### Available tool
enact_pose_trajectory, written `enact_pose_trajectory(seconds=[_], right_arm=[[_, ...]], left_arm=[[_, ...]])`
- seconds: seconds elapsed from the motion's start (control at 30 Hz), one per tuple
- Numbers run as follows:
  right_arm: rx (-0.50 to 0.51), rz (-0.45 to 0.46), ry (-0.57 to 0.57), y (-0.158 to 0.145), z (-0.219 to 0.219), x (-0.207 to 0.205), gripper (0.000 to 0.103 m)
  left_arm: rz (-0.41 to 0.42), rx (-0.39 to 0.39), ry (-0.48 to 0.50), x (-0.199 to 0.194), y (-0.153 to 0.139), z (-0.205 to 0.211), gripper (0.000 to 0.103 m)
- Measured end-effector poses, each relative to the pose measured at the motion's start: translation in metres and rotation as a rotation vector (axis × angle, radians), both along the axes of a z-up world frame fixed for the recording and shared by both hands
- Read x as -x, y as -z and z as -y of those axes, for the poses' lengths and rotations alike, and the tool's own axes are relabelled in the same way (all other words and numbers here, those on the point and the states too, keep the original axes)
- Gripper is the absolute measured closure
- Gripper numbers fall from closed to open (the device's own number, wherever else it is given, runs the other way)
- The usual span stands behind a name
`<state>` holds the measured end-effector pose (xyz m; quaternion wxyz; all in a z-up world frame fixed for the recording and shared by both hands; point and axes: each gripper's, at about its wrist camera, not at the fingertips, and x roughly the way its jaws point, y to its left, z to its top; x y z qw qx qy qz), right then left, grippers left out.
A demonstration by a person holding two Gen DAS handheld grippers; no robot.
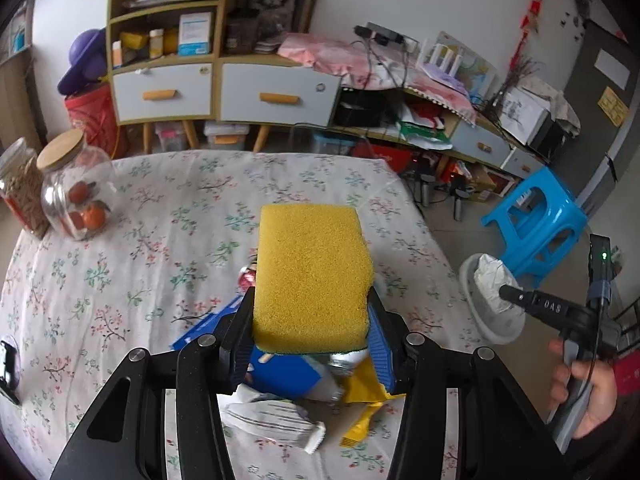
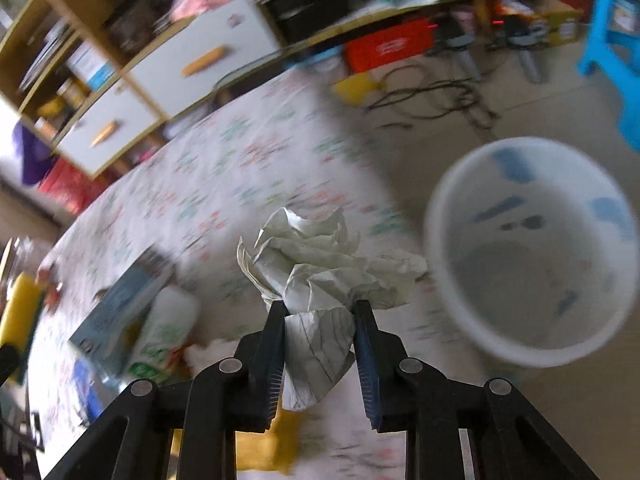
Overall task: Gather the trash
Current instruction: 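Carry sponge and tissue to the white bin and open both tools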
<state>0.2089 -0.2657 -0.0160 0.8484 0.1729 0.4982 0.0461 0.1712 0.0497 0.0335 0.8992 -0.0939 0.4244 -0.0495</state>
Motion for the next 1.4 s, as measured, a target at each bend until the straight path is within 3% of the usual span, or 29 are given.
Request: enact_pose_trajectory(seconds=[0.3, 0.33, 0.4, 0.83, 1.17, 1.27, 1.33, 1.4], right_arm=[[0.022, 0.005, 0.187, -0.005, 0.086, 0.009, 0.07], [0.008, 0.006, 0.202, -0.004, 0.093, 0.009, 0.067], [-0.023, -0.004, 0.229, -0.004, 0.109, 0.012, 0.041], [0.044, -0.003, 0.294, -0.03, 0.163, 0.062, 0.04], [0.083, 0.006, 0.337, -0.04, 0.199, 0.1, 0.036], [0.073, 0.008, 0.339, -0.042, 0.202, 0.105, 0.036], [0.078, 0.011, 0.337, -0.043, 0.202, 0.106, 0.036], [0.085, 0.013, 0.33, -0.044, 0.2, 0.107, 0.034]], left_arm=[[-0.009, 0.012, 0.106, -0.004, -0.007, 0.063, 0.051], [-0.013, 0.014, 0.12, -0.005, -0.007, 0.071, 0.051], [-0.022, 0.017, 0.159, -0.007, -0.005, 0.091, 0.051], [-0.093, 0.006, 0.382, -0.022, 0.032, 0.224, 0.051], [-0.142, -0.036, 0.452, -0.046, 0.065, 0.288, 0.05], [-0.152, -0.017, 0.493, -0.057, 0.072, 0.298, 0.045], [-0.174, -0.041, 0.485, -0.062, 0.077, 0.301, 0.029], [-0.171, -0.073, 0.467, -0.06, 0.075, 0.301, 0.02]])
